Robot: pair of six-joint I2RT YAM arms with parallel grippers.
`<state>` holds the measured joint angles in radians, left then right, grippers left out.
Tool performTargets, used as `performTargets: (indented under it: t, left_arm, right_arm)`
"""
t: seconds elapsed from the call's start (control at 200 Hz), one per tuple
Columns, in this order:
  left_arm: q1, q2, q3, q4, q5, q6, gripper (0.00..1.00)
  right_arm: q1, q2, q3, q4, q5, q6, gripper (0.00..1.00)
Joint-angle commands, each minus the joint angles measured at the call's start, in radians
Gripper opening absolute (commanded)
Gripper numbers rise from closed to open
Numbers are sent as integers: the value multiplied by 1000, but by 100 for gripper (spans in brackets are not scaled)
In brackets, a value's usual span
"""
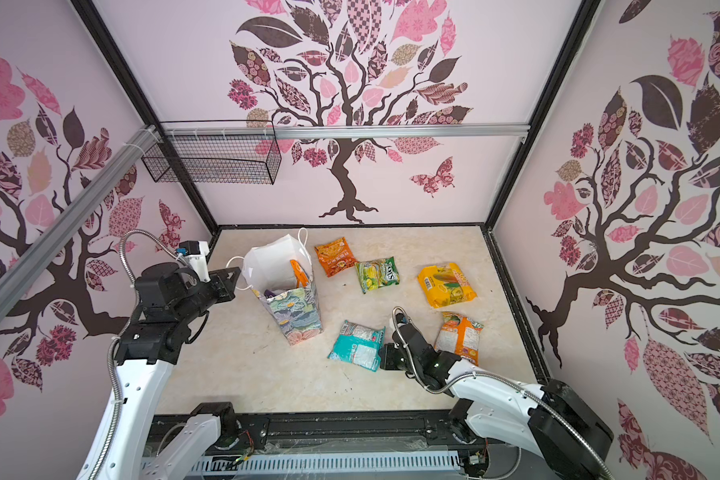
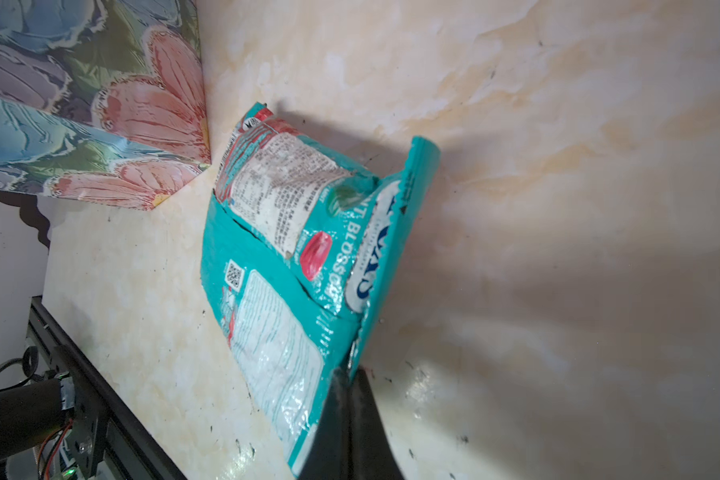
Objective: Place the snacks into the paper bag
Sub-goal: 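Lift the teal packet with the right gripper and carry it toward the bag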
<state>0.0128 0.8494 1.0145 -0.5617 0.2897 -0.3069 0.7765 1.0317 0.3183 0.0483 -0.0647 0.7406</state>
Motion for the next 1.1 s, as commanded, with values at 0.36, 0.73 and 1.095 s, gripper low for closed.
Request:
performTargets:
  t: [0.36, 0.73, 1.095]
  left_arm:
    - [-1, -21, -13, 28, -2, 15, 0]
    - [-1, -28, -20, 36, -9, 14, 0]
    - [8, -34, -24, 46, 4, 6, 0]
  right_arm:
    - [-4, -89, 84, 18, -160, -72, 0]
    - [-4, -50, 237, 18, -235, -171, 0]
    - [-4, 80, 502, -221, -319, -338, 0]
